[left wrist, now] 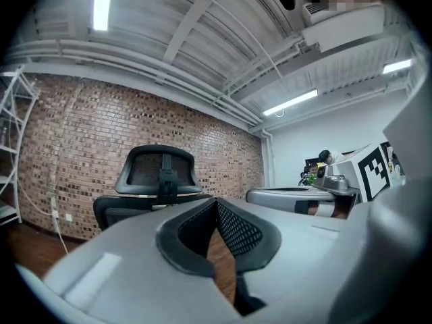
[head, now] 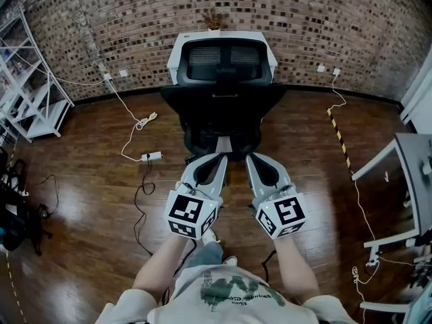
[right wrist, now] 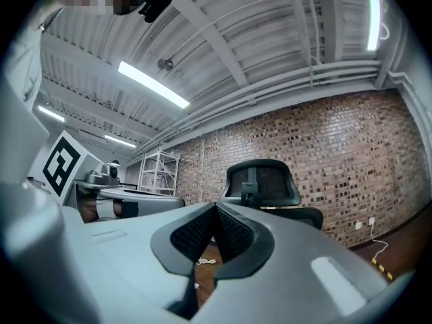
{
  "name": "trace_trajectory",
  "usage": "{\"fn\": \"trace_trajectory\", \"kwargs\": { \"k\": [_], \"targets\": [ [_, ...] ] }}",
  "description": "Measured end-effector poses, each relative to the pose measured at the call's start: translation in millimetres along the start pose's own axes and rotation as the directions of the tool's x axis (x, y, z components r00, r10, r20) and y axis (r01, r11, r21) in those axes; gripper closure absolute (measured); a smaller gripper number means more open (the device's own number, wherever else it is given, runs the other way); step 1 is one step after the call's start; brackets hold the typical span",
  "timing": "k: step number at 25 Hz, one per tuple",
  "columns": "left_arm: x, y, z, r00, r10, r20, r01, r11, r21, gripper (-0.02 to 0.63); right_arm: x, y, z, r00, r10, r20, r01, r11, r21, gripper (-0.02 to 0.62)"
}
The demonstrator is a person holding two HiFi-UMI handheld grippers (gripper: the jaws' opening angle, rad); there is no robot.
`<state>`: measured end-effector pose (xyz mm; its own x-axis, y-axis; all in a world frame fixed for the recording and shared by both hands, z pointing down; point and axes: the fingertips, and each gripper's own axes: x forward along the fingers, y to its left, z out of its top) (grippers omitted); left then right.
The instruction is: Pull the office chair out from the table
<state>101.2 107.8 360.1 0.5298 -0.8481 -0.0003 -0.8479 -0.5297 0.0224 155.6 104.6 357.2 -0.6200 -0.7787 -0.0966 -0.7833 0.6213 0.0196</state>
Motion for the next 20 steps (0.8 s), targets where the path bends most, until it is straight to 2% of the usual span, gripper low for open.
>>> {"fn": "trace_trajectory", "kwargs": {
  "k": [20],
  "targets": [
    [-9.3,-4.5,-2.1,1.000,0.002,0.002,-0.002,1.000,0.001,0.589,-7.1,10.6,-0.5,1.000,0.006,-0.008,-0.006,1.000,-0.022,0.595]
  ]
}}
